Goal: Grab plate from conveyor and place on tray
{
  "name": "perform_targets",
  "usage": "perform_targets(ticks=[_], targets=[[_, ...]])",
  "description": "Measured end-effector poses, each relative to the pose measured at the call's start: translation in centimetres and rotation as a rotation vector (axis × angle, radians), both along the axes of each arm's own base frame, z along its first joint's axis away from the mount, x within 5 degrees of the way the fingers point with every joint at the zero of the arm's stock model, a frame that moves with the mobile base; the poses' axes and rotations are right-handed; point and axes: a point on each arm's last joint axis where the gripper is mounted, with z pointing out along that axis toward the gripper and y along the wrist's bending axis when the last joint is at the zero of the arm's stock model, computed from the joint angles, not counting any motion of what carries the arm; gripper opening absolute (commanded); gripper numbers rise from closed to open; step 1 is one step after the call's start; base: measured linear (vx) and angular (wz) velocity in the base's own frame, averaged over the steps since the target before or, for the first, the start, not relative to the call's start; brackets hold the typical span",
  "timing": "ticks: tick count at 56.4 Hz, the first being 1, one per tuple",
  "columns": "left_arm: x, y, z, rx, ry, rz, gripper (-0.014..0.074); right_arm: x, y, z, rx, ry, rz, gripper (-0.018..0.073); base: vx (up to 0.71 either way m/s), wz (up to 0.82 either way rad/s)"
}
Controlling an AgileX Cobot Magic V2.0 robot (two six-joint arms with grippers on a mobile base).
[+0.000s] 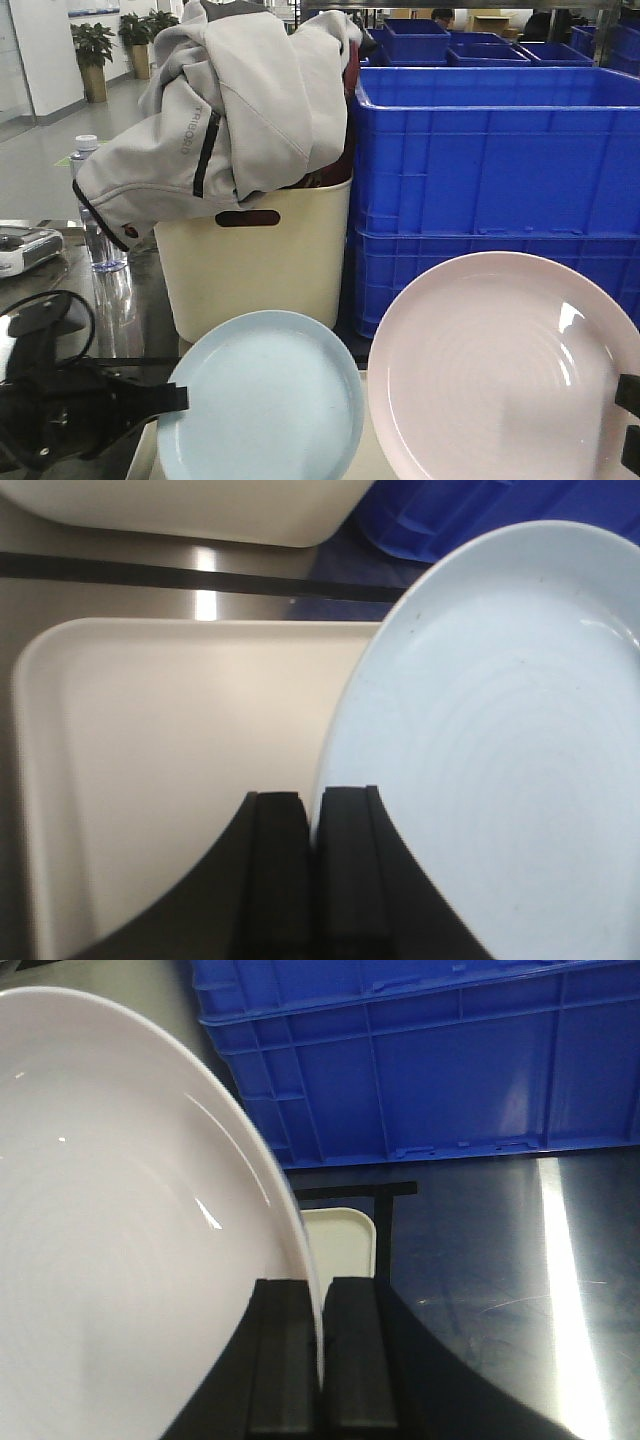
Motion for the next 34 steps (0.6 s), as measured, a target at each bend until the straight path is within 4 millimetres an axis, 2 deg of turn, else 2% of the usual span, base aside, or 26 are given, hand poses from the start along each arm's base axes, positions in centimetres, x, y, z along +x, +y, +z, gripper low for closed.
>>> perform_targets(ticks=[11, 21, 22, 30, 34], targets=[[2.4, -1.9, -1.7, 0.013, 0.046, -0.046, 0.0050, 0.0, 0.0, -0.1, -0.003, 0.009, -0.004, -0.0009, 0.00, 0.00], [3.0, -3.3, -2.6, 0.035, 0.059, -0.125, 0.0215, 0.0, -0.1, -0.1, -0.006, 0.010, -0.005, -0.0009, 0.00, 0.00], [2.9, -3.7, -2.7, 0.034, 0.060, -0.149, 0.0299, 0.0, -0.1, -0.1, -0.006, 0.010, -0.005, -0.0009, 0.00, 0.00], [2.9, -3.7, -2.6, 0.033, 0.057, -0.154, 0.0414, 0.0, -0.1, -0.1, -0.006, 0.010, -0.005, -0.0009, 0.00, 0.00], [2.9, -3.7, -2.6, 0.035, 0.054, -0.148, 0.0445, 0.0, -0.1, -0.1, -0.007, 0.011, -0.005, -0.0009, 0.00, 0.00]])
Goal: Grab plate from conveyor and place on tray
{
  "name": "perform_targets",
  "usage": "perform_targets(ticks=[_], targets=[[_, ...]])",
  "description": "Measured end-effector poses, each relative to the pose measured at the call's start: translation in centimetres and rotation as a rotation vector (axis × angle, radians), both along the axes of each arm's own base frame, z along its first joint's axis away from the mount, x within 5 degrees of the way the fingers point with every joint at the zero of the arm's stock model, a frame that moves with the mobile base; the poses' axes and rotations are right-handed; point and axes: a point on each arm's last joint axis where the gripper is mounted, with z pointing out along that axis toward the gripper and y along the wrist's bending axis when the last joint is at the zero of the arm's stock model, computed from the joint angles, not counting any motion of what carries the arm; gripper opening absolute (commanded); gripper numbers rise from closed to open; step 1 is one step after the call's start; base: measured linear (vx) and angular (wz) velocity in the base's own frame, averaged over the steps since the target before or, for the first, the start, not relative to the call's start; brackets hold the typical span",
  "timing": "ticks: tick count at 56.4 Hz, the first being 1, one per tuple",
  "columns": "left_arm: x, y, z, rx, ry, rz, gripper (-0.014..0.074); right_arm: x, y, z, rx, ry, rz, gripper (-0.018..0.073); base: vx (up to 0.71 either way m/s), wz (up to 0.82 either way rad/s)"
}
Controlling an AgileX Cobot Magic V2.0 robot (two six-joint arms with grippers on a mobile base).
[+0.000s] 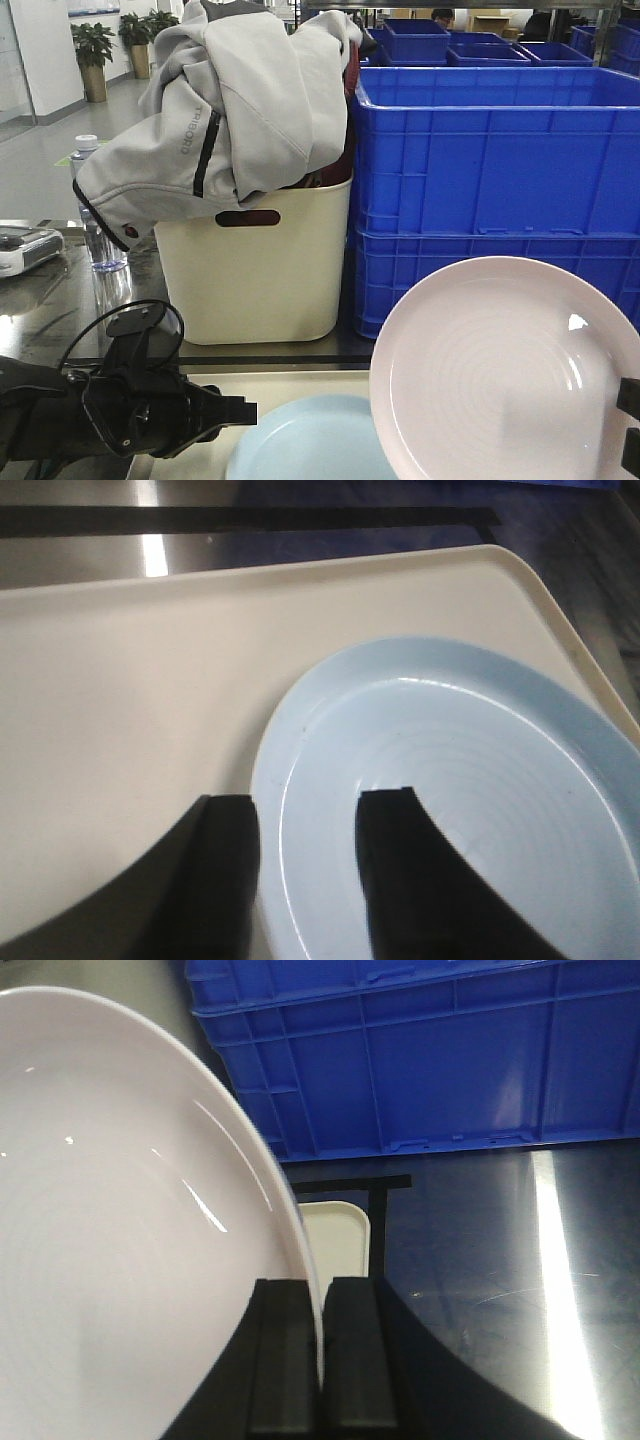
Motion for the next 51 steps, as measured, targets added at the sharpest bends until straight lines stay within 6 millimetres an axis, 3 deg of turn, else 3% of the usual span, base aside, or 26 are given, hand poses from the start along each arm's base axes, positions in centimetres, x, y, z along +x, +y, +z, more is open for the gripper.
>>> perform_targets(ticks=[11, 16, 25, 36, 44, 51], targets=[[-0.6, 0.3, 1.4, 0.036, -0.064, -0.017, 0.0400, 1.5, 0.7, -1.0, -0.011, 0.061, -0.004, -0.0009, 0.00, 0.00], [-1.6, 0.9, 3.3, 0.089, -0.153, -0.031, 0.0281, 3.2, 1.6, -2.0, -0.016, 0.115, 0.005, -0.0009, 0.00, 0.00], [-4.4, 2.6, 8.1, 0.153, -0.341, 0.025, -0.0010, 7.3, 3.9, -2.6, 0.014, 0.190, 0.026, -0.0009, 0.00, 0.00], [-8.3, 4.7, 13.1, 0.149, -0.539, 0.129, -0.0006, 12.1, 6.9, -3.4, 0.044, 0.293, 0.085, -0.0009, 0.00, 0.00], [-9.6, 5.3, 14.3, 0.152, -0.594, 0.147, -0.0004, 14.1, 8.6, -5.9, 0.028, 0.417, 0.145, -0.0009, 0.00, 0.00], [-9.7, 5.3, 14.4, 0.154, -0.595, 0.146, -0.0003, 14.8, 9.4, -7.3, 0.026, 0.469, 0.198, 0.0000, 0.00, 0.00]])
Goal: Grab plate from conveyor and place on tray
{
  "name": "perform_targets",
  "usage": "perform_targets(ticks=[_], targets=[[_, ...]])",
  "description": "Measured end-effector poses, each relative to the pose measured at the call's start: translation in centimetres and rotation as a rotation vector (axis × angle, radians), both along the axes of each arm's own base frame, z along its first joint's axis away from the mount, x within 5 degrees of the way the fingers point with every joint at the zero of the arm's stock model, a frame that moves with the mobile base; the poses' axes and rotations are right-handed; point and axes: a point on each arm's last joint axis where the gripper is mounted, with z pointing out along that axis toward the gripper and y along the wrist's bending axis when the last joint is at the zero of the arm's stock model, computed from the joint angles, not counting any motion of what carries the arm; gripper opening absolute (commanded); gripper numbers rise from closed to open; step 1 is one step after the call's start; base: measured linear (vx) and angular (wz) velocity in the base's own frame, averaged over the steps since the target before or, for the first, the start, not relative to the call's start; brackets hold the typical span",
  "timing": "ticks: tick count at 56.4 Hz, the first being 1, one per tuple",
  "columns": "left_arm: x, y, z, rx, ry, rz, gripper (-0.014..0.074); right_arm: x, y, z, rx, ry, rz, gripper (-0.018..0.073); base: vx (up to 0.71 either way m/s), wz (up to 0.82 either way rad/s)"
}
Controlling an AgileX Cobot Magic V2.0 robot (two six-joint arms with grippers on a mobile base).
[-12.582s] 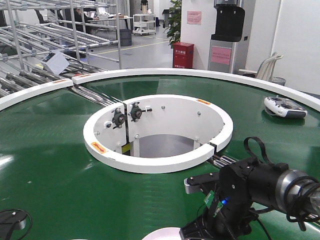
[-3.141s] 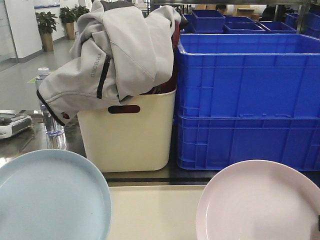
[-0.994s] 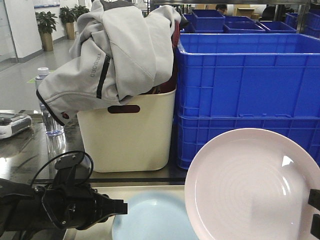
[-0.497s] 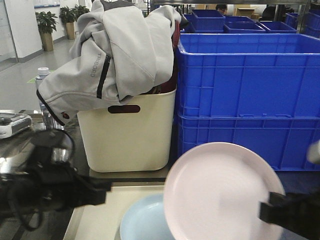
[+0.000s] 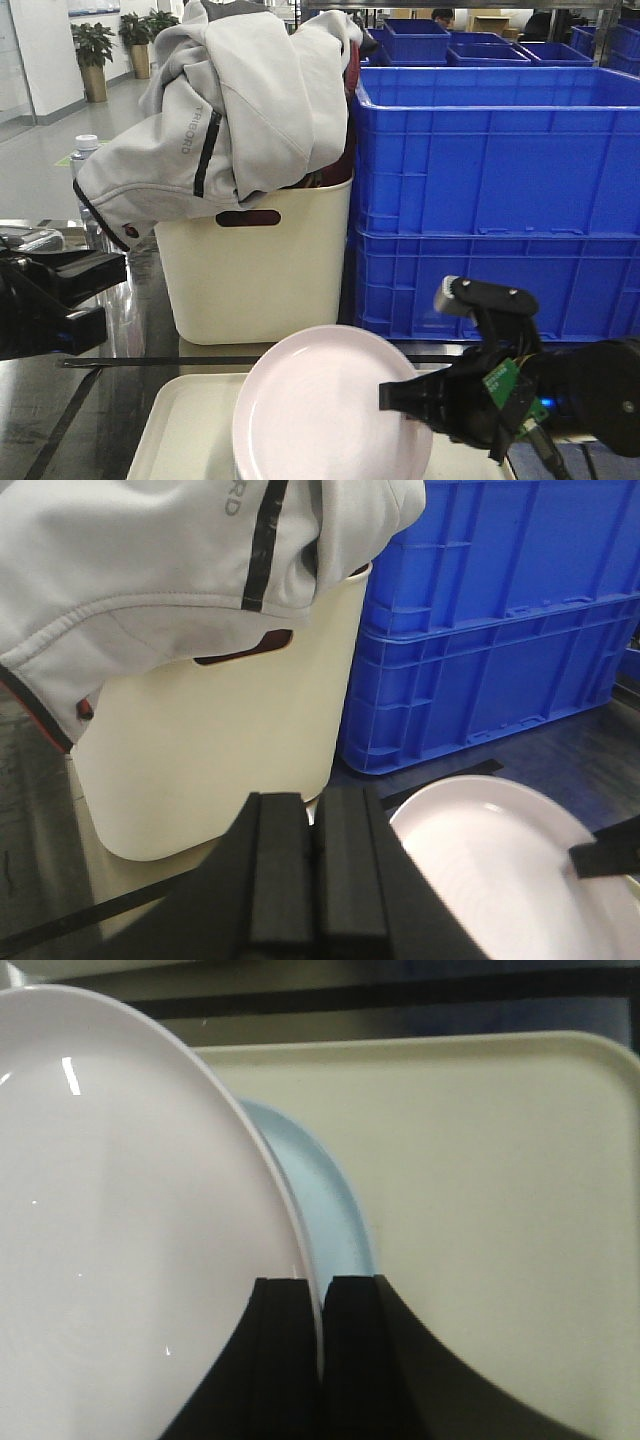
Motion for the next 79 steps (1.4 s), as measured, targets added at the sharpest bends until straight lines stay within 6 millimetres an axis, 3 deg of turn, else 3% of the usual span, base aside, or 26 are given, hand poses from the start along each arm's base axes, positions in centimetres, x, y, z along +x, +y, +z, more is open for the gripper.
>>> perform_targets(ticks=[10, 26, 36, 42, 48, 57, 63, 68, 79], targets=[[-0.1, -0.1, -0.1, 0.006, 0.012, -0.012, -0.0003, 0.2, 0.5, -0.4, 0.022, 0.015, 0.036, 0.0092, 0.00, 0.00], [-0.2, -0.2, -0.3, 0.014, 0.032, -0.032, -0.0003, 0.4, 0.6, -0.3, 0.026, -0.007, 0.046, 0.0402, 0.00, 0.00], [-0.2, -0.2, -0.4, 0.034, 0.036, -0.039, 0.0000, 0.8, 0.5, 0.0, -0.009, -0.077, 0.052, 0.0479, 0.00, 0.00], [-0.3, -0.2, -0.6, 0.067, 0.043, -0.045, 0.0000, 0.4, -0.1, 0.6, -0.095, -0.127, 0.091, 0.0462, 0.00, 0.00], [-0.4, -0.1, -1.2, 0.122, 0.086, -0.047, 0.0000, -1.0, -1.1, 2.6, -0.181, -0.192, 0.127, 0.0361, 0.00, 0.00], [-0.9, 1.0, -2.9, 0.247, 0.222, 0.018, 0.0000, -4.7, -3.5, 6.5, -0.288, -0.273, 0.140, -0.0018, 0.00, 0.00], [-2.3, 2.5, -4.4, 0.322, 0.282, 0.113, 0.0000, -8.2, -5.4, 9.0, -0.296, -0.366, 0.111, -0.0015, 0.00, 0.00], [-4.2, 3.6, -5.8, 0.338, 0.301, 0.170, 0.0000, -11.3, -6.9, 9.7, -0.278, -0.456, 0.091, -0.0013, 0.00, 0.00], [-9.8, 5.3, -8.9, 0.270, 0.239, 0.198, 0.0000, -17.2, -9.4, 6.2, -0.192, -0.594, 0.058, -0.0012, 0.00, 0.00]])
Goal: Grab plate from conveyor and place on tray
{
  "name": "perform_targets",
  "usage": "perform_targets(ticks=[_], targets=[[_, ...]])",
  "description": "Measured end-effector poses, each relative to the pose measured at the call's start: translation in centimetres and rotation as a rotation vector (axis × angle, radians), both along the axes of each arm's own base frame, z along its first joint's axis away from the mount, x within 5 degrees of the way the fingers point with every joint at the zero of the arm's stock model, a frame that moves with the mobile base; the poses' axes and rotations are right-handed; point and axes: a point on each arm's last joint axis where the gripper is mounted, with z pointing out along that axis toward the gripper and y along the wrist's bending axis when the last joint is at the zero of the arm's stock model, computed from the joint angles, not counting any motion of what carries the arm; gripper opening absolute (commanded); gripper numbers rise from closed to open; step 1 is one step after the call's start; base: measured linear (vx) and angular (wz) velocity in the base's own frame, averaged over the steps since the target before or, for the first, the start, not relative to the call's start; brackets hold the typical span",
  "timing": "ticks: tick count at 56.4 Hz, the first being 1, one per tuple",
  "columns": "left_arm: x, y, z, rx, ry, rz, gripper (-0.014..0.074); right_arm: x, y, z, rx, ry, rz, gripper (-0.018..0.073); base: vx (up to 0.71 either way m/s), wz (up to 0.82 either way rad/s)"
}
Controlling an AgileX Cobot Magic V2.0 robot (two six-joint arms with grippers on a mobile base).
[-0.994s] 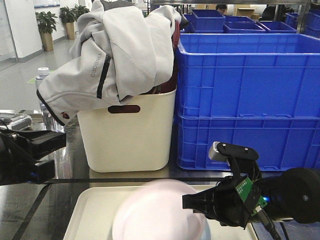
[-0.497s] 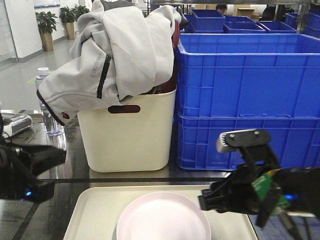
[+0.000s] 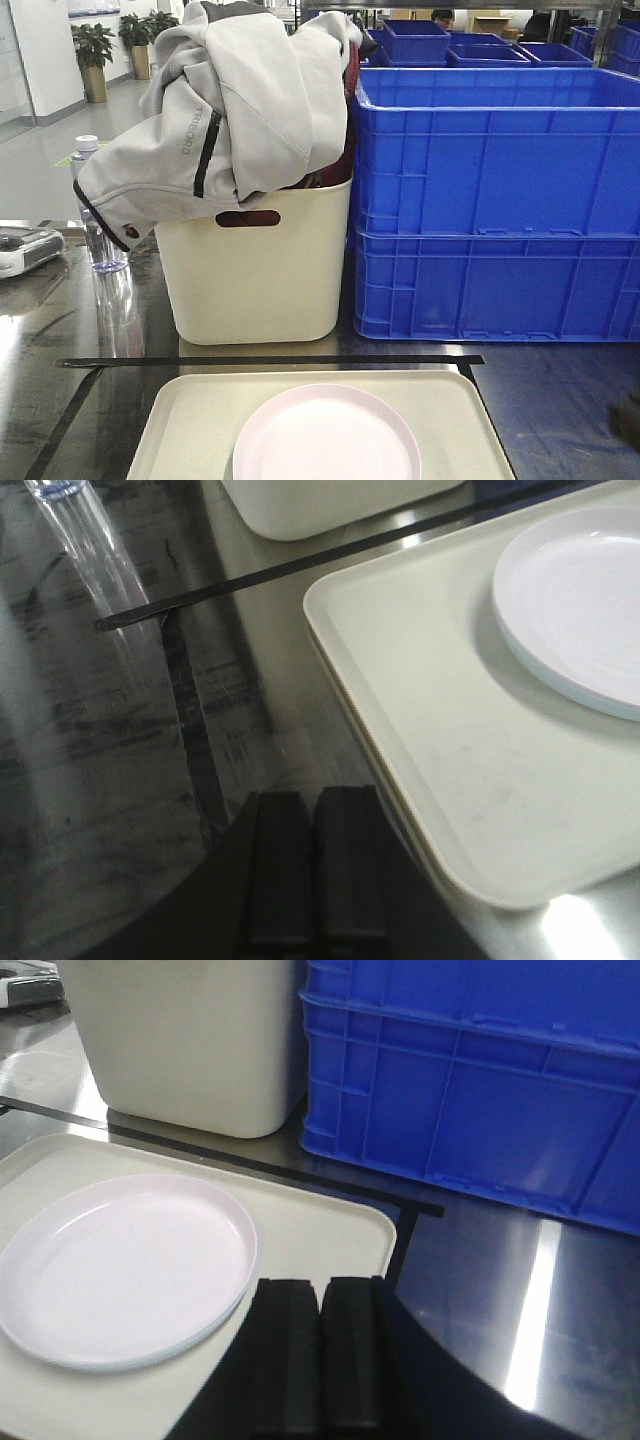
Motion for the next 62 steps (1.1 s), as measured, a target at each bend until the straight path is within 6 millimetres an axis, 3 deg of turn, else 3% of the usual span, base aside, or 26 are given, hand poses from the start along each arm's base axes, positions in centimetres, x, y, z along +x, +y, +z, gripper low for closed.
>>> perform_targets(ticks=[7, 15, 50, 62], targets=[[-3.0, 0.8, -1.3, -0.055, -0.081, -0.003, 0.0000, -1.9, -0.8, -4.3, 0.016, 0.030, -0.004, -0.0012, 0.00, 0.00], [-4.8, 1.3, -1.9, -0.080, -0.148, -0.005, 0.0001, -2.8, -1.2, -6.6, 0.019, 0.031, 0.000, -0.0012, 0.00, 0.00], [-5.4, 1.4, -1.8, -0.094, -0.175, -0.005, 0.0003, -2.9, -1.2, -6.9, 0.023, 0.025, 0.002, -0.0012, 0.00, 0.00], [-5.4, 1.6, -4.7, -0.131, -0.256, 0.043, 0.0003, -2.9, -1.2, -6.9, 0.023, 0.025, 0.002, -0.0012, 0.00, 0.00]])
